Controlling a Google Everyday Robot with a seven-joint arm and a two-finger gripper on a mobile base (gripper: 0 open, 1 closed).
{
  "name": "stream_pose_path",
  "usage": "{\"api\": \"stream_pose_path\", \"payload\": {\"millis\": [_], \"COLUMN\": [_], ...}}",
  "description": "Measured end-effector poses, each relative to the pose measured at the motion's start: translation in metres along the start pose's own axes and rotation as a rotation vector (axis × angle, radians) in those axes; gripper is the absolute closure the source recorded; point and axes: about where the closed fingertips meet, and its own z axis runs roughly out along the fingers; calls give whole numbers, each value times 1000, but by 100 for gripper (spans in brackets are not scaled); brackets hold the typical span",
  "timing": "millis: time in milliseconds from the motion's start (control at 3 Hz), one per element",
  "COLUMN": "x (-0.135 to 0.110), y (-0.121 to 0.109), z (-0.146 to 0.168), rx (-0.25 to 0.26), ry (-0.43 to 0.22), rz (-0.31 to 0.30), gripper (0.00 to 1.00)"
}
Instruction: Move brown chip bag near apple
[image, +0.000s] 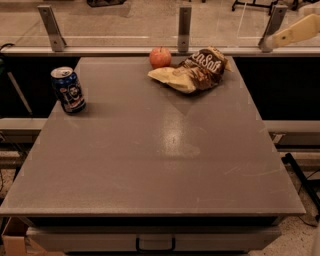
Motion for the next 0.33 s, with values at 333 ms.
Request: {"api": "stream_pose_path", "payload": {"millis": [333], "x": [18], "y": [12], "z": [-68], "rx": [-64], "ry": [-138], "rz": [62], "gripper": [0]}}
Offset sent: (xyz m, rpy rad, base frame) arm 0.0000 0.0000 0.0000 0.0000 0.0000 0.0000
